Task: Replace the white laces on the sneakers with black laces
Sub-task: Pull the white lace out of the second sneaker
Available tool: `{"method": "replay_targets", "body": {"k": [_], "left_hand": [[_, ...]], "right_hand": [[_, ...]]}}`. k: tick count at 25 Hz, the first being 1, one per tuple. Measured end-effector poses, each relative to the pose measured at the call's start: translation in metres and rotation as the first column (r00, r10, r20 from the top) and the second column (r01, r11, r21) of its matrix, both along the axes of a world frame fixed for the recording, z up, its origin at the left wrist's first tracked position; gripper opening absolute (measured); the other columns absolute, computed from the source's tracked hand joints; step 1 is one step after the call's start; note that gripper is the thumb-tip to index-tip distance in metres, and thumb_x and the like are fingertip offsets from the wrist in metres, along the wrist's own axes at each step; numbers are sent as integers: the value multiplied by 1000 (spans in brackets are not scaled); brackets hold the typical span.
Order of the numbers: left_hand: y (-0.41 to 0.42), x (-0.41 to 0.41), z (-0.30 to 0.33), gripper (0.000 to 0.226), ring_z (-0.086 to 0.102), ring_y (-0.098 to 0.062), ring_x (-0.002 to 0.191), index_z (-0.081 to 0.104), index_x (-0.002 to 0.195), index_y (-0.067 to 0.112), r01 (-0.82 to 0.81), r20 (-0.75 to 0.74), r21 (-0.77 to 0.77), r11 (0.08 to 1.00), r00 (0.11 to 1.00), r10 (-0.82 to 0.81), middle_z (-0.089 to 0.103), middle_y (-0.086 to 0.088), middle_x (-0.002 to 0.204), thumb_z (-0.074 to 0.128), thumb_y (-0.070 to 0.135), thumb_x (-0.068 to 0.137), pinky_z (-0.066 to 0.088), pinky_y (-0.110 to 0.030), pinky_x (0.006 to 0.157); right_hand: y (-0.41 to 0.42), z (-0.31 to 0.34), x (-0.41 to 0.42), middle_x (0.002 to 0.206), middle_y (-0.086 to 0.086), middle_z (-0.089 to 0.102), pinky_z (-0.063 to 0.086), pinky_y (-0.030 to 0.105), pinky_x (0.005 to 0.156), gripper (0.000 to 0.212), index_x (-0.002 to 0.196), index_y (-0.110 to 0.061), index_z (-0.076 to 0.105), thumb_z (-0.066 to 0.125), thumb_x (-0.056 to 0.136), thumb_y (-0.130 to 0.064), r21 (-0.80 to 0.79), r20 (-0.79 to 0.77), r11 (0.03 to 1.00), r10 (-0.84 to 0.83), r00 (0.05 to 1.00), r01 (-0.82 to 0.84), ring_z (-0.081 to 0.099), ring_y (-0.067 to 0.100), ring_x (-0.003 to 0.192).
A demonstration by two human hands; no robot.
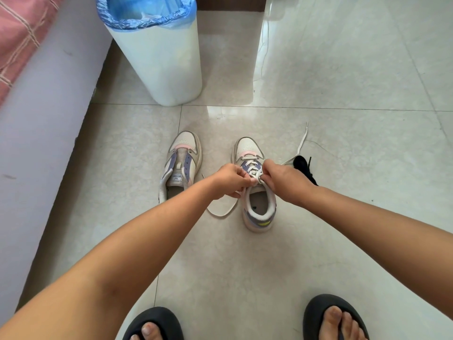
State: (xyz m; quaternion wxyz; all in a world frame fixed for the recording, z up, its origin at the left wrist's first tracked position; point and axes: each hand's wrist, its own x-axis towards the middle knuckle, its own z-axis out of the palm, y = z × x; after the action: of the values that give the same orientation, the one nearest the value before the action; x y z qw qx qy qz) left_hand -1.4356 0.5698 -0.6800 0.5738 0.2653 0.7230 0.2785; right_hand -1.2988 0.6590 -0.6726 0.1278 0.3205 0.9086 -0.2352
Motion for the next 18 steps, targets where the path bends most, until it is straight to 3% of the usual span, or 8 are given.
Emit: {"method": "replay_targets", "body": {"k": [2,4,6,8,9,12,15,18], "left_hand": [[-1,-3,1,26,55,-15,61,50,69,13,-1,21,19,1000,1000,0,56,-6,69,58,18,94,54,-28,66],[-2,-4,2,16,62,-25,72,51,85,7,201,-272,13,979,943,-190,62,-14,82,50,16,97,52,-34,68],[-1,-1,5,14,63,-34,91,47,108,3,461,-697,-151,875,578,-425,64,-17,102,42,9,96,43,-35,66],[-1,2,3,23,64,-33,96,42,116,3,524,-830,-273,806,295,-473,64,-13,109,38,3,93,40,-34,65],[-2,3,1,23,63,-32,97,43,115,4,490,-822,-279,826,323,-470,64,-13,110,41,6,93,42,-34,66],[1,5,2,17,60,-29,77,50,92,8,-63,-370,-141,988,929,6,62,-16,95,51,25,91,44,-28,59],[2,16,7,22,44,-17,57,46,74,14,-284,10,-269,920,955,297,46,-5,69,46,25,93,35,-22,54],[-1,8,6,22,58,-25,70,51,74,11,-137,-191,-107,985,975,115,54,-6,71,47,19,94,38,-25,56]], "right_hand": [[-1,1,-2,104,11,60,31,32,62,22,109,-9,41,35,101,-29,104,71,987,117,991,-123,59,32,91],[-1,-1,-3,102,10,60,30,32,58,18,108,-9,39,35,101,-25,125,77,982,134,988,-143,60,33,89],[1,-1,0,86,8,58,24,32,45,11,99,-13,29,40,99,-15,189,125,974,104,987,-127,58,31,72],[1,-7,4,67,2,51,16,26,39,34,92,-15,23,56,89,-7,193,77,981,5,997,-19,48,26,51],[4,-13,5,65,1,52,16,25,38,36,93,-14,24,59,87,-7,202,20,979,-38,999,33,49,25,49],[-3,-19,-1,81,7,57,34,31,54,15,100,-11,39,43,97,-25,-119,-23,919,-381,924,376,57,29,73],[-4,-20,-7,71,6,52,40,29,54,25,75,-14,46,53,92,-31,-498,40,642,-654,755,583,52,23,70],[2,-17,-7,72,4,53,47,37,68,25,70,-16,46,58,91,-24,-472,-43,710,-610,791,522,55,24,75]]}}
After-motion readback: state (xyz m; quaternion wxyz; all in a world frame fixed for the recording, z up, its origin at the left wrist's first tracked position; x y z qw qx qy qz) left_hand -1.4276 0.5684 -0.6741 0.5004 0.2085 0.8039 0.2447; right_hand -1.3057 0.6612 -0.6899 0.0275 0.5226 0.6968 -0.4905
